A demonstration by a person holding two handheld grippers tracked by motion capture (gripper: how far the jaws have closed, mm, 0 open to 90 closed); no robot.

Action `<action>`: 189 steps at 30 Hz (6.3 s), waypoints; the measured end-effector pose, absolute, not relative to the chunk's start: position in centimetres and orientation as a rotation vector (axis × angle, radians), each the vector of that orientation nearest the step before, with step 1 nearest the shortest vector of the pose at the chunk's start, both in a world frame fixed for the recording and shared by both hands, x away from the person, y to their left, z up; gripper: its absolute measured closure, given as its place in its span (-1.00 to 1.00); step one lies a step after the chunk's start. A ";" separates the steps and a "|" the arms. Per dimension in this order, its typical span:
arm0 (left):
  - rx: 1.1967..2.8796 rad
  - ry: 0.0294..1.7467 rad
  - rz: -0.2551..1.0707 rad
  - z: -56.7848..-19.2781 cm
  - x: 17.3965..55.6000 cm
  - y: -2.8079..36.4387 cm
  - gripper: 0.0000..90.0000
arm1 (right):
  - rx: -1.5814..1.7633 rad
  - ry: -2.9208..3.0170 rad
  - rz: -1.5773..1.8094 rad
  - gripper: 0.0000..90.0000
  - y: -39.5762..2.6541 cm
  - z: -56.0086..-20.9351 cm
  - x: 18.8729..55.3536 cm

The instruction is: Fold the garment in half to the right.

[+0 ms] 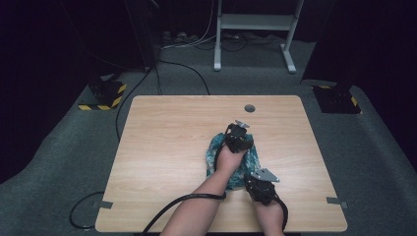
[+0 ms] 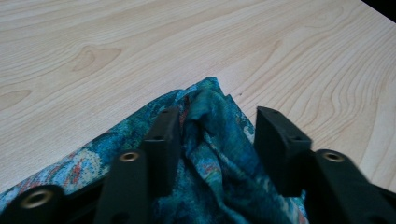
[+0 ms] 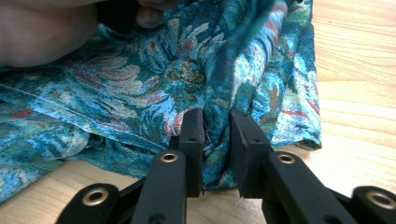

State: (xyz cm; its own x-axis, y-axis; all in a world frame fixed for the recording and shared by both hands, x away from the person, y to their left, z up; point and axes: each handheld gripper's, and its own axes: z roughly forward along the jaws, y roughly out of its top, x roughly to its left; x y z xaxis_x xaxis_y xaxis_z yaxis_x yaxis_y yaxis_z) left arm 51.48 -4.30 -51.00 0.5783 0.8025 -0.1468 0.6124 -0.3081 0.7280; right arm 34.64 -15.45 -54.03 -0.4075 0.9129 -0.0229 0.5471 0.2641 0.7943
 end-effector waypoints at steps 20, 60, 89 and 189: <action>1.956 1.105 0.328 -48.3 51.7 -1.0 -0.67 | 1.307 2.012 1.074 -0.15 -16.3 -52.5 35.9; 1.890 1.286 0.414 -51.9 44.5 9.4 -0.78 | 1.156 2.159 1.097 -0.76 -15.9 -52.3 41.9; 2.050 1.313 0.497 -53.6 41.0 9.0 -0.67 | 1.226 2.247 1.011 -0.26 -15.2 -53.9 41.8; 1.858 1.354 0.394 -53.0 46.7 14.2 -0.26 | 1.453 2.079 1.221 0.26 -15.7 -52.4 46.2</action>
